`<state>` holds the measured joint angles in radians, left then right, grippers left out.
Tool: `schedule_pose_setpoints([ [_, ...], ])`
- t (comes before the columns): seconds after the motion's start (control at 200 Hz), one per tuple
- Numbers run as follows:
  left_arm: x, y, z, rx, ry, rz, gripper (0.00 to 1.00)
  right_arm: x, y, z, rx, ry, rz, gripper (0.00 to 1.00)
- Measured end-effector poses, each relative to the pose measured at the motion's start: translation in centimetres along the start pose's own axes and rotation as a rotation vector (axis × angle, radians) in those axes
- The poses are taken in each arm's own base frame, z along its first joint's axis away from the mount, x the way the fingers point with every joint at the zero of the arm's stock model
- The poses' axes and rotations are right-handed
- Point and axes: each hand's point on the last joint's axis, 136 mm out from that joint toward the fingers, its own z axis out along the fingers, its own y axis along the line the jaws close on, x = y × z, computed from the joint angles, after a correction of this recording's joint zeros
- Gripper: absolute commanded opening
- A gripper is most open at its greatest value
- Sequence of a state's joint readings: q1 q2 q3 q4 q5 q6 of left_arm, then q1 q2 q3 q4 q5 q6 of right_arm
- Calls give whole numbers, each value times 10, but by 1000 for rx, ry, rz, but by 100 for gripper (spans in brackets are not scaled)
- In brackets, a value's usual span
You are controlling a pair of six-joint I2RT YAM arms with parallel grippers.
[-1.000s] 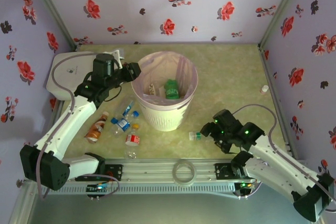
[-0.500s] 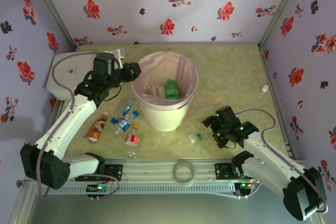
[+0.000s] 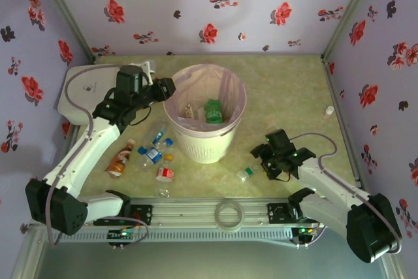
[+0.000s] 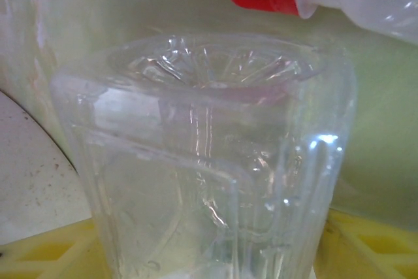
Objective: Put the plastic bottles in the bin
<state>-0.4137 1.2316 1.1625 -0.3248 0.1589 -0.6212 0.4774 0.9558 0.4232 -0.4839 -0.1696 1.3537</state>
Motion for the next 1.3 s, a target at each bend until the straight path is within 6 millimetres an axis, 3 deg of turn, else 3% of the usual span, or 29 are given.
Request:
schedule_pose_setpoints([
  [0.235,0,0,0,0,0,0,39,0,3,-5,-34,-8,-4,56],
  [0.47,0,0,0,0,0,0,39,-2,6,-12,-33,-27,-18,54],
  [0.73,0,0,0,0,0,0,39,-28,55,-57,-119,-163,-107,51],
  [0.94,0,0,0,0,0,0,39,-54,73,-81,-133,-262,-138,50],
  [1.09,0,0,0,0,0,0,39,-82,97,-116,-163,-368,-169,50],
  [1.3,0,0,0,-1,0,-1,39,-115,151,-195,-240,-568,-281,49],
])
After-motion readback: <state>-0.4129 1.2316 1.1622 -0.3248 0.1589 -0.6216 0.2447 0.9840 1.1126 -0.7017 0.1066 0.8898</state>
